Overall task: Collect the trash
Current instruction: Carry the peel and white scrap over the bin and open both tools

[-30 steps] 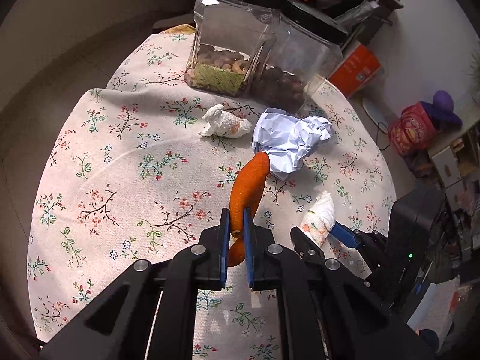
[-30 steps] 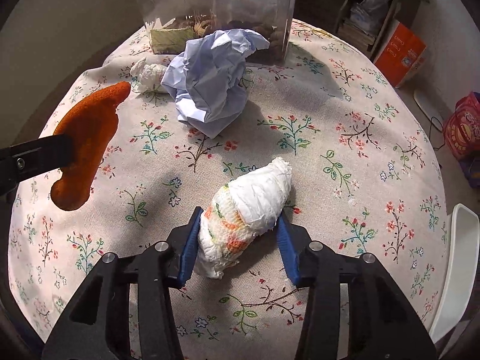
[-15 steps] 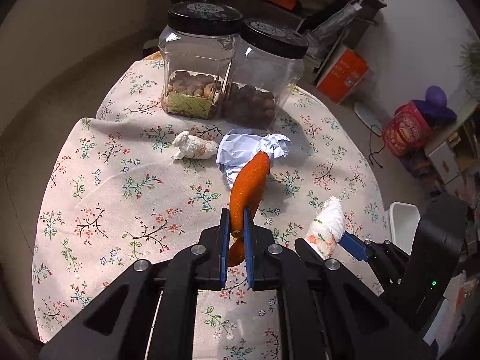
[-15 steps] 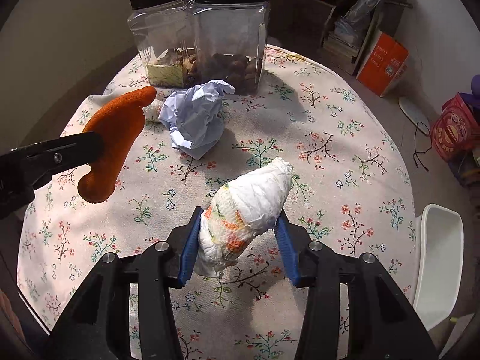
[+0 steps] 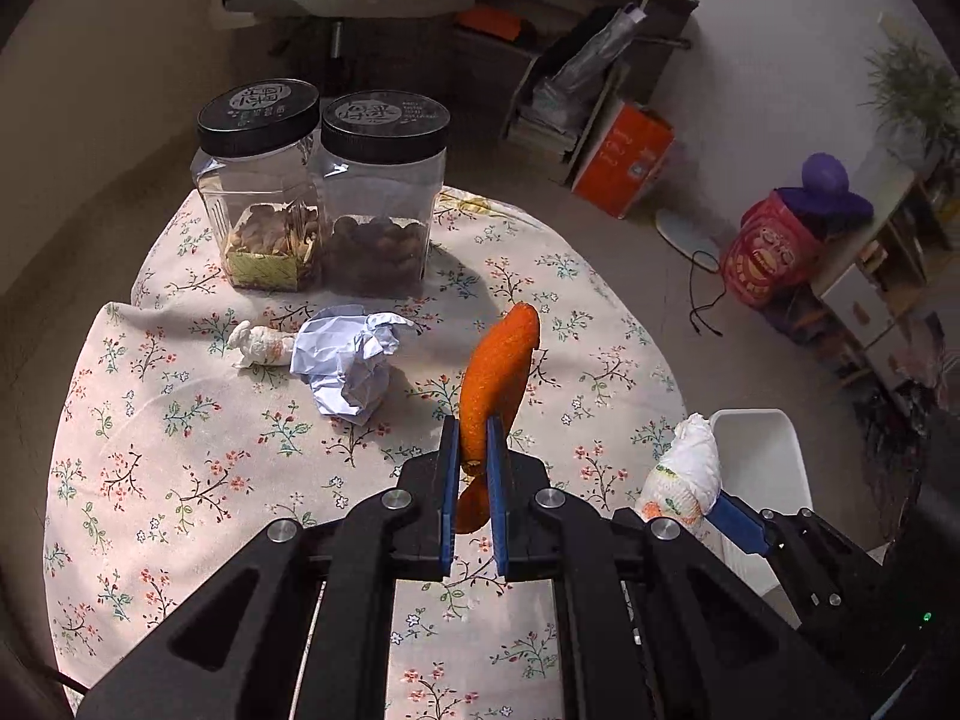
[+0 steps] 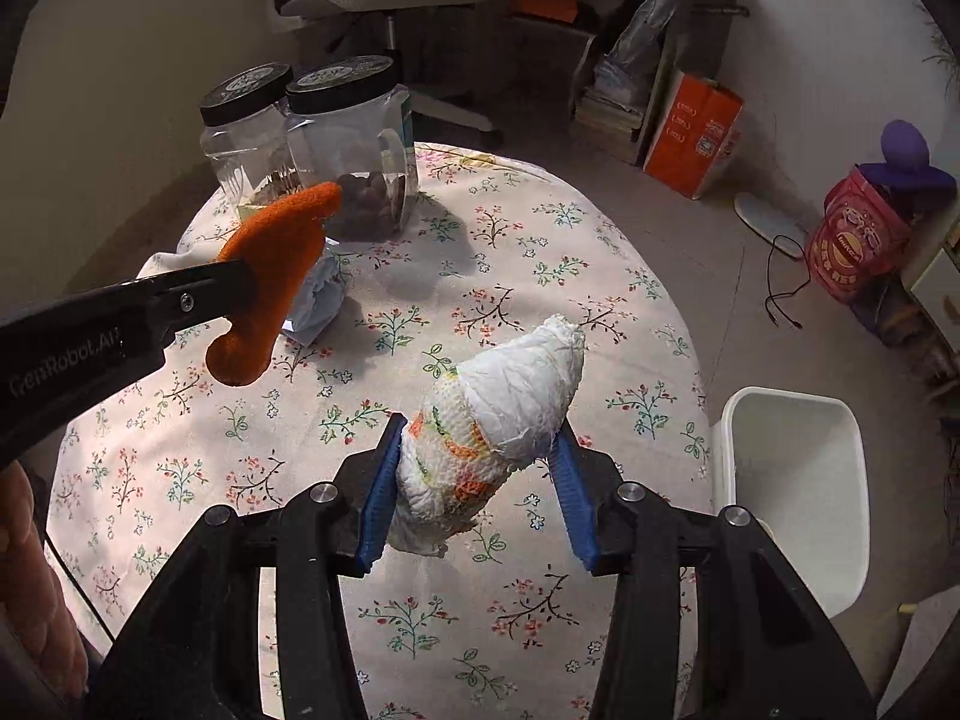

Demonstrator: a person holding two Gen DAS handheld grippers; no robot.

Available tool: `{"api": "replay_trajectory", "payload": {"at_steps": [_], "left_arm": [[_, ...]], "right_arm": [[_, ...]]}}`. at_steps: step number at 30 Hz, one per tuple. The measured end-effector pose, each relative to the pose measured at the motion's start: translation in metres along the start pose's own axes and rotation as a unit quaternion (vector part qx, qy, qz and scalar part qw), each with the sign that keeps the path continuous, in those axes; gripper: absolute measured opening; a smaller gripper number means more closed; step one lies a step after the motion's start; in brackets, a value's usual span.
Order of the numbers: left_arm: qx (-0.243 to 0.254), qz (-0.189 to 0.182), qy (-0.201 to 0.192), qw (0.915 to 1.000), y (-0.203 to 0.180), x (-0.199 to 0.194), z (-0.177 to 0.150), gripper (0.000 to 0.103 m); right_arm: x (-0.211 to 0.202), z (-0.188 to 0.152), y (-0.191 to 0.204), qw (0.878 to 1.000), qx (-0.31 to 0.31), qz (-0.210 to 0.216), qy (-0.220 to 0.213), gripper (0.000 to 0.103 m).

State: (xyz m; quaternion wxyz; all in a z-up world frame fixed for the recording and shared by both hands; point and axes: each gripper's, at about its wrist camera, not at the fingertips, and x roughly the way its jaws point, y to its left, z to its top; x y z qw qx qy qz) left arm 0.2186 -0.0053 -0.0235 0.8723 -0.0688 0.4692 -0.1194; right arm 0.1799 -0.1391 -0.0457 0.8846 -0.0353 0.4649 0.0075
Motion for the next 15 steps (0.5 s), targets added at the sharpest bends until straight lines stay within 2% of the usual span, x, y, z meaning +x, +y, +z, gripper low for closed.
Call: {"api": "replay_trajectory", "payload": {"at_steps": [10, 15], "left_arm": [[0.023, -0.045, 0.001, 0.9987, -0.071, 0.014, -0.003, 0.009], [0.03, -0.056, 0.011, 0.9979, -0.1, 0.024, -0.008, 0.009]], "right_arm": [[-0.029, -0.012, -0.07, 0.998, 0.055, -0.022, -0.017, 0.044], [-0.036, -0.019, -0.1, 0.996, 0.081, -0.033, -0.015, 0.044]]}}
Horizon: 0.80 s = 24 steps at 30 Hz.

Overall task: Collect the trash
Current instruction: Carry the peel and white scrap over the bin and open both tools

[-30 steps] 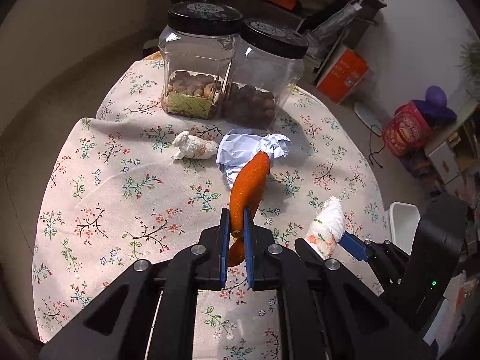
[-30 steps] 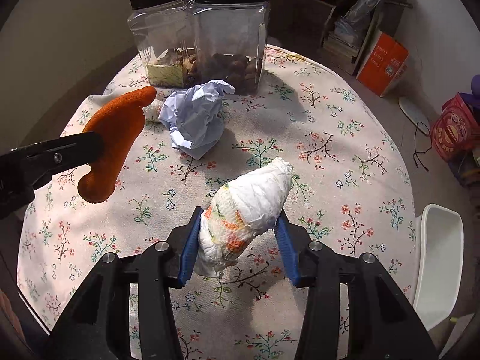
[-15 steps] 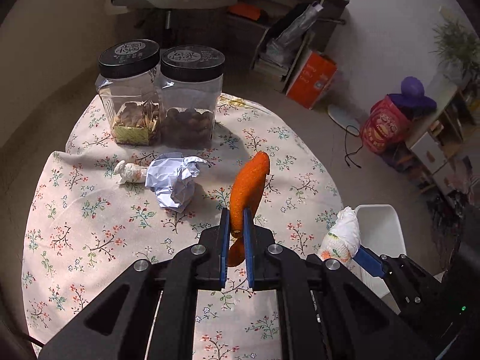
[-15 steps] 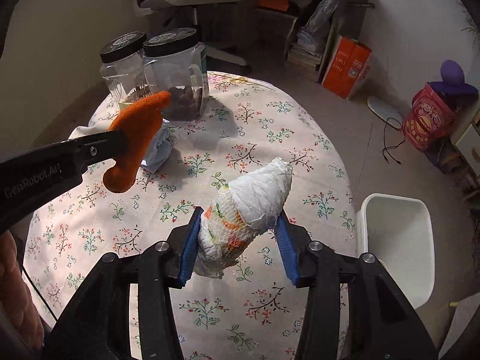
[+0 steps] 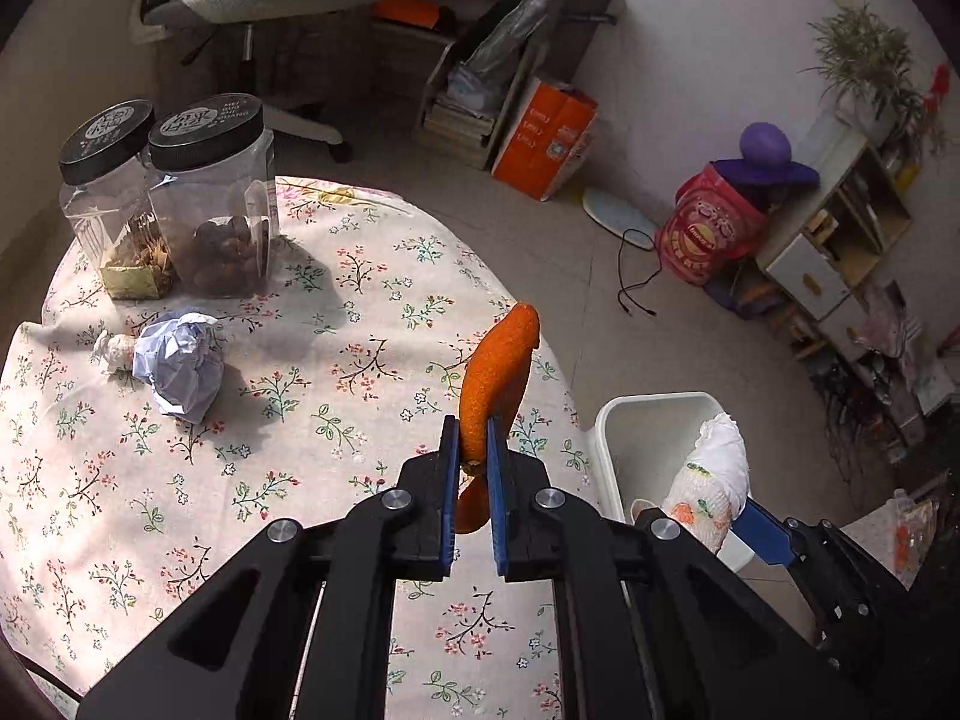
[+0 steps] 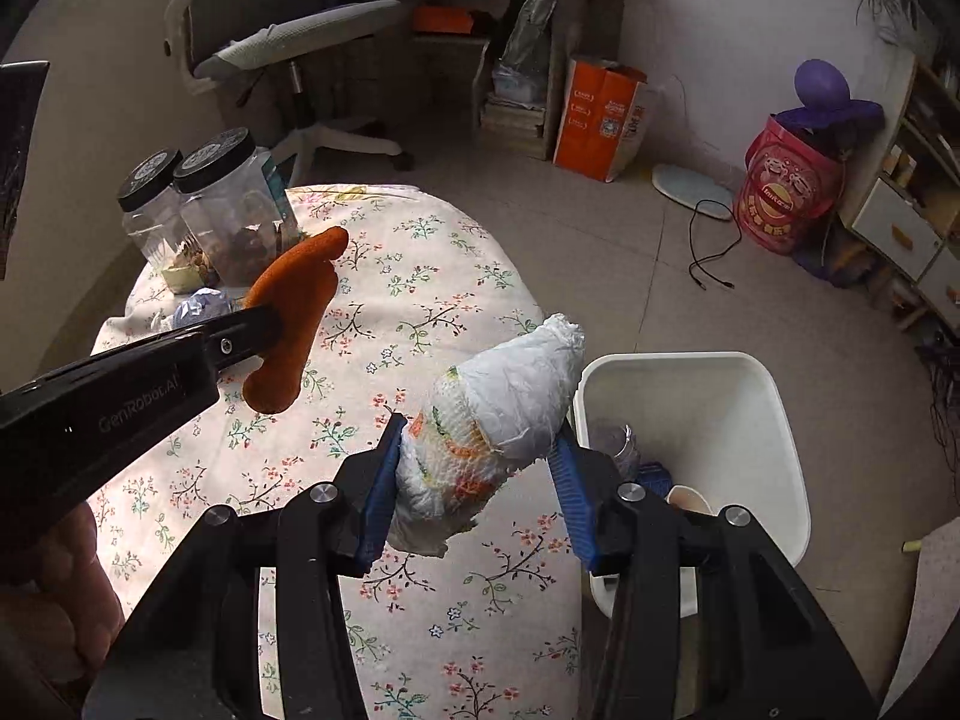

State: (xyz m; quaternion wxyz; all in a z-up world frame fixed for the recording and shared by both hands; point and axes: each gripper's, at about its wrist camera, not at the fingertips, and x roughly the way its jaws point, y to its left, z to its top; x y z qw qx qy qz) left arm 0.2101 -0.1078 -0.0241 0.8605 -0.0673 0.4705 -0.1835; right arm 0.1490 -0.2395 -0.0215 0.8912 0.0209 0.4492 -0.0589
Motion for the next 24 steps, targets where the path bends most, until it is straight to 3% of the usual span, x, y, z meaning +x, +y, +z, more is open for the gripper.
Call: {"api": "replay_trajectory", "payload": {"at_steps": [5, 11, 20, 24], "left_arm": [[0.012, -0.019, 0.017, 0.9996, -0.029, 0.017, -0.006, 0.009], [0.004, -0.073, 0.036, 0.9967, -0.058, 0.036, -0.011, 0.009], [0.051, -0.102, 0.052, 0.9921, -0.127, 0.063, -0.028, 0.009], [0.062, -0.111, 0.064, 0.9898, -0.147, 0.077, -0.031, 0.009]], "right_arm": [[-0.002, -0.002, -0.03, 0.999, 0.035, -0.014, 0.0, 0.044], [-0.007, -0.004, -0.074, 0.997, 0.074, -0.028, 0.003, 0.044], [-0.006, -0.012, -0.151, 0.989, 0.136, -0.048, 0.023, 0.045], [-0.003, -0.015, -0.163, 0.988, 0.146, -0.052, 0.024, 0.045]]}}
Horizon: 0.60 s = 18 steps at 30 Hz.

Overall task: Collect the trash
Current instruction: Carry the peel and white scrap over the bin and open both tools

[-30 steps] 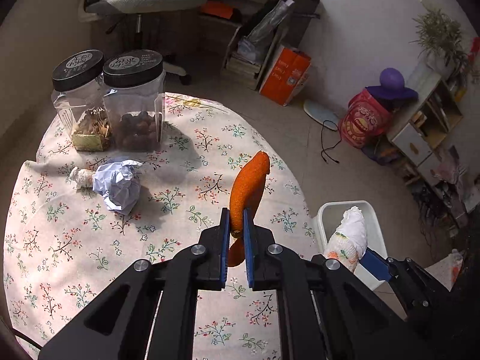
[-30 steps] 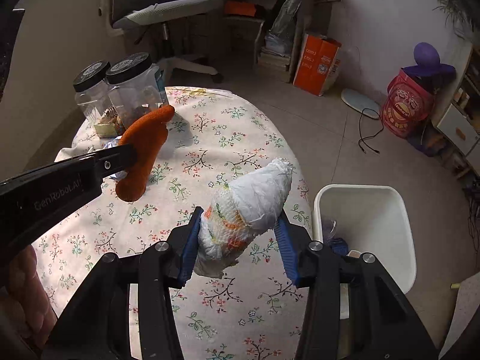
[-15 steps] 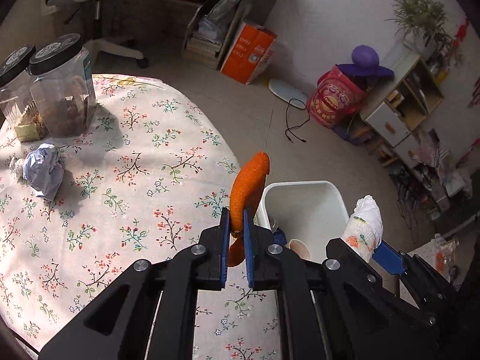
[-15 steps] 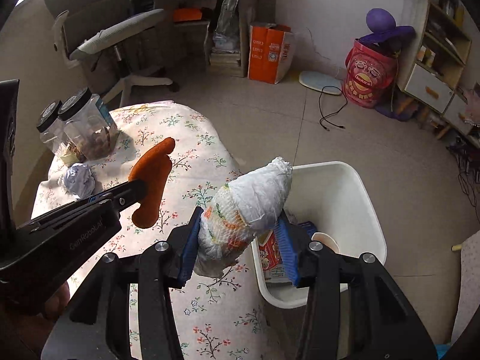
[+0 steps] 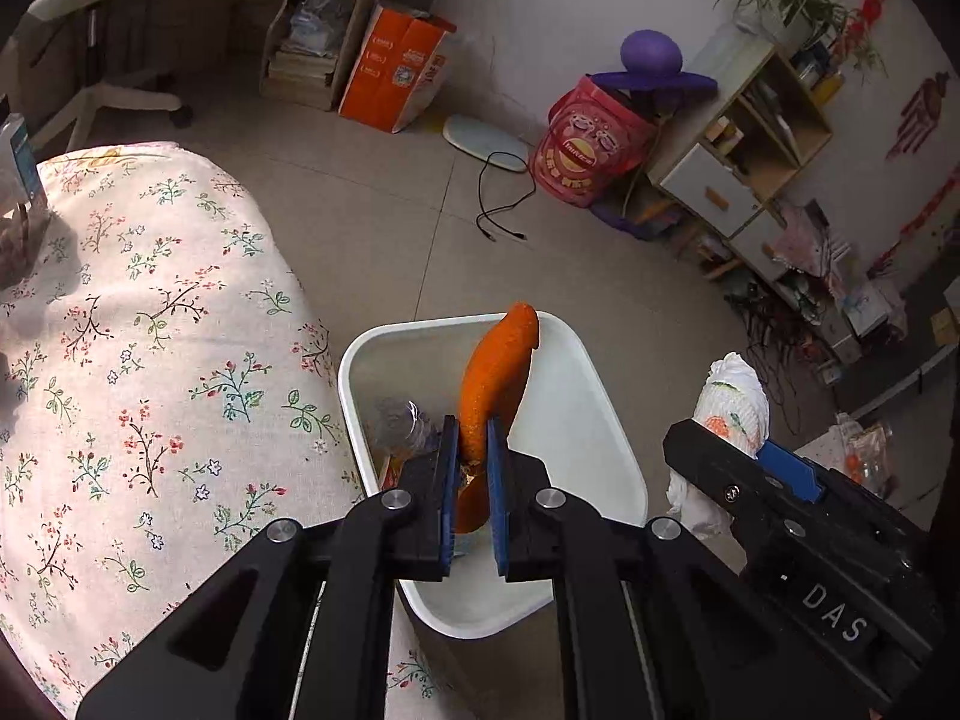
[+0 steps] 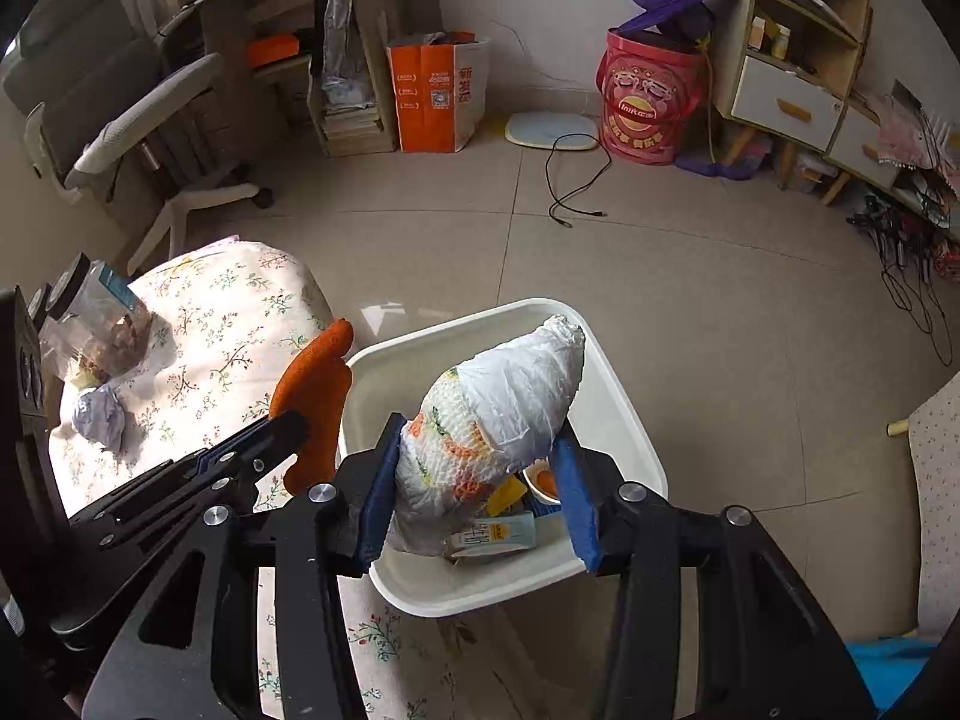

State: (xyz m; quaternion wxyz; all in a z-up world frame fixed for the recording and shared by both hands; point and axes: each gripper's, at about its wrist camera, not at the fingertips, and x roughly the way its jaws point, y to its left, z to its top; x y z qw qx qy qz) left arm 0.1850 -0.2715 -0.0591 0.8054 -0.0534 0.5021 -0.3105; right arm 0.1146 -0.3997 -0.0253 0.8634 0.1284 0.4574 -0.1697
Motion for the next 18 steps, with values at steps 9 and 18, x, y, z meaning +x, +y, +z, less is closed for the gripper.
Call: {"api": "replay_trajectory", "payload": {"at_steps": [9, 18], "left_arm": [[0.005, -0.002, 0.023, 0.9997, -0.015, 0.032, -0.009, 0.009], [-0.001, -0.004, 0.033, 0.9995, -0.012, 0.041, -0.009, 0.011]], "right_arm": [[0.018, 0.0, -0.023, 0.999, 0.018, -0.017, 0.022, 0.045], [0.031, -0.001, -0.029, 0.999, 0.026, -0.019, 0.036, 0.046]]}}
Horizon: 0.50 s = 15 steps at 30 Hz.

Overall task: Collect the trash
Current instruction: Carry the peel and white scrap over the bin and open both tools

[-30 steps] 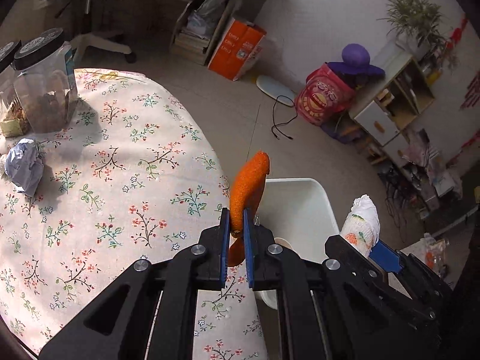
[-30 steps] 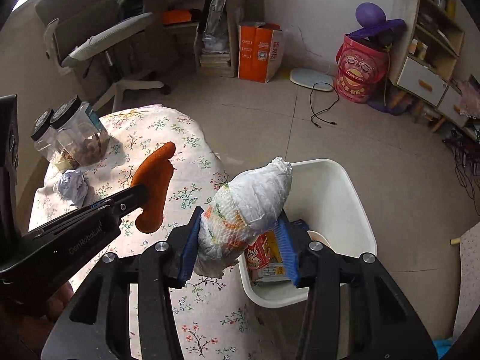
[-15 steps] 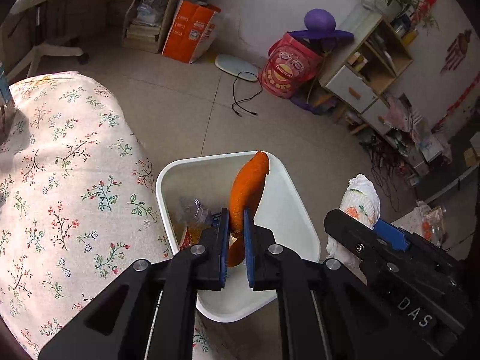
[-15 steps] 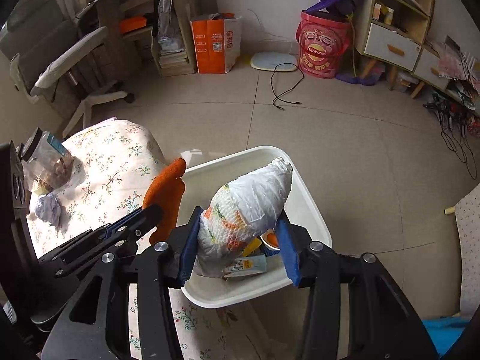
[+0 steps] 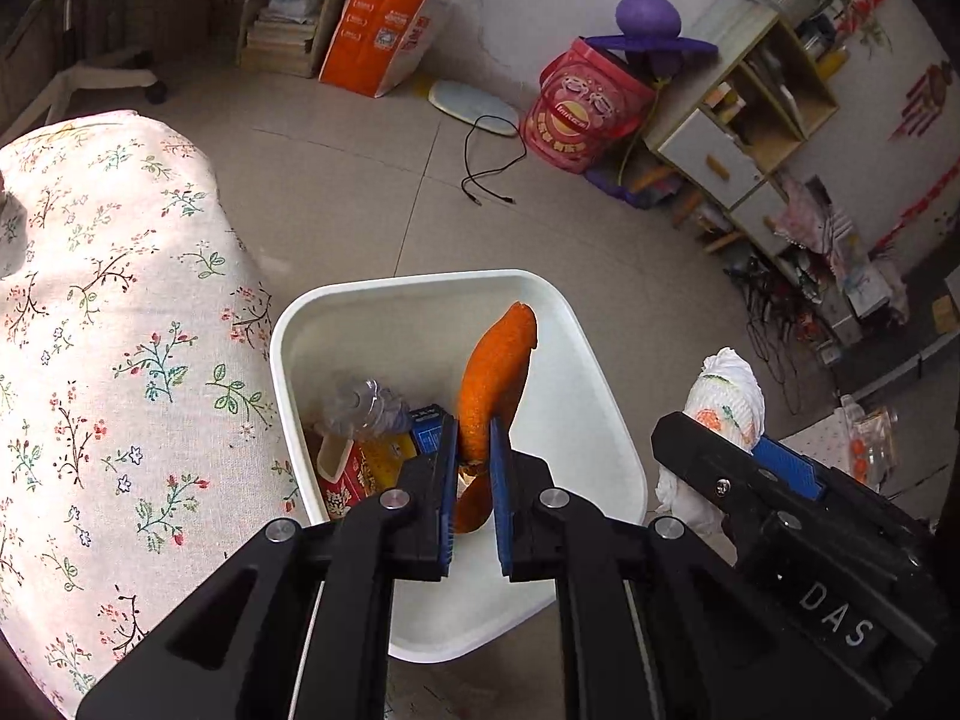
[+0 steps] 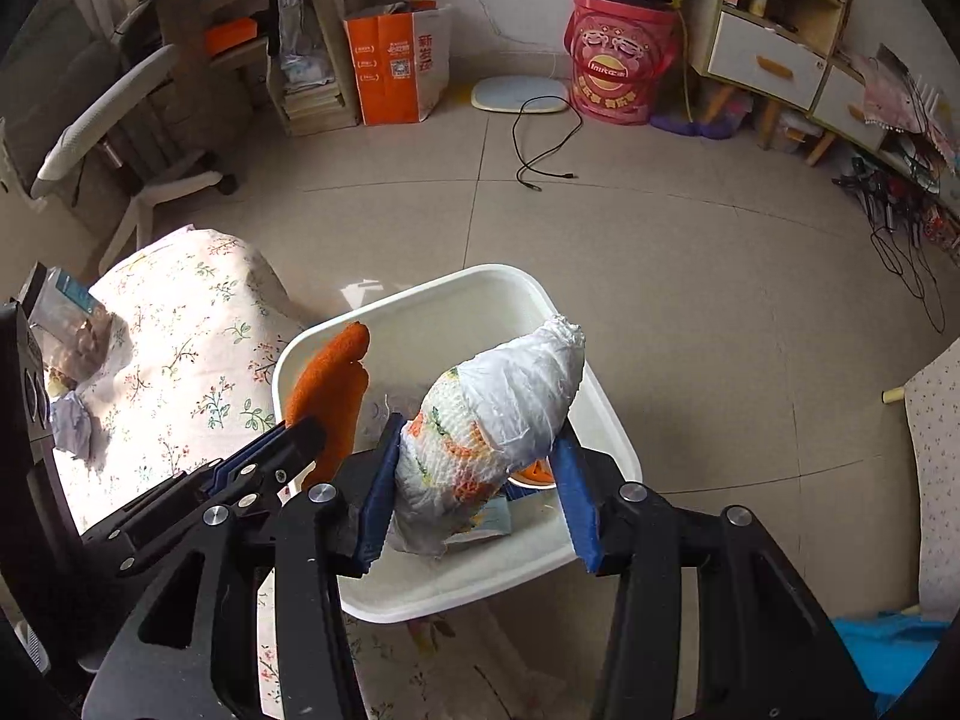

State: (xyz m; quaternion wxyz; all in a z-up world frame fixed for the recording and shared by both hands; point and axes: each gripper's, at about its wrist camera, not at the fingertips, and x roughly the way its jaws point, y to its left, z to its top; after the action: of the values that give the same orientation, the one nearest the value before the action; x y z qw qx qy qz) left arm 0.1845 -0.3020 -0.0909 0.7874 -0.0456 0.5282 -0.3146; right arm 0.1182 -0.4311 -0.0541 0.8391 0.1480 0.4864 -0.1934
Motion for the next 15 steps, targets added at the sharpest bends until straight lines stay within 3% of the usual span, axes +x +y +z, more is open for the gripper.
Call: {"api": "replay_trajectory", "payload": {"at_steps": [3, 5, 7, 15], "left_arm": [[-0.006, 0.007, 0.002, 1.0, 0.001, 0.001, 0.001, 0.016], [-0.009, 0.018, -0.003, 0.9998, 0.004, 0.0, 0.002, 0.029], [-0.016, 0.018, -0.007, 0.9997, 0.007, -0.001, 0.003, 0.036], [-0.019, 0.018, -0.01, 0.9996, 0.011, -0.009, 0.004, 0.036]], "right_arm": [[0.002, 0.001, 0.001, 1.0, -0.001, -0.008, 0.002, 0.051], [0.003, 0.001, 0.001, 1.0, -0.004, -0.018, 0.001, 0.054], [0.003, 0.002, 0.0, 1.0, -0.002, -0.016, 0.0, 0.057], [0.002, 0.002, 0.003, 1.0, -0.005, -0.014, -0.001, 0.058]]}}
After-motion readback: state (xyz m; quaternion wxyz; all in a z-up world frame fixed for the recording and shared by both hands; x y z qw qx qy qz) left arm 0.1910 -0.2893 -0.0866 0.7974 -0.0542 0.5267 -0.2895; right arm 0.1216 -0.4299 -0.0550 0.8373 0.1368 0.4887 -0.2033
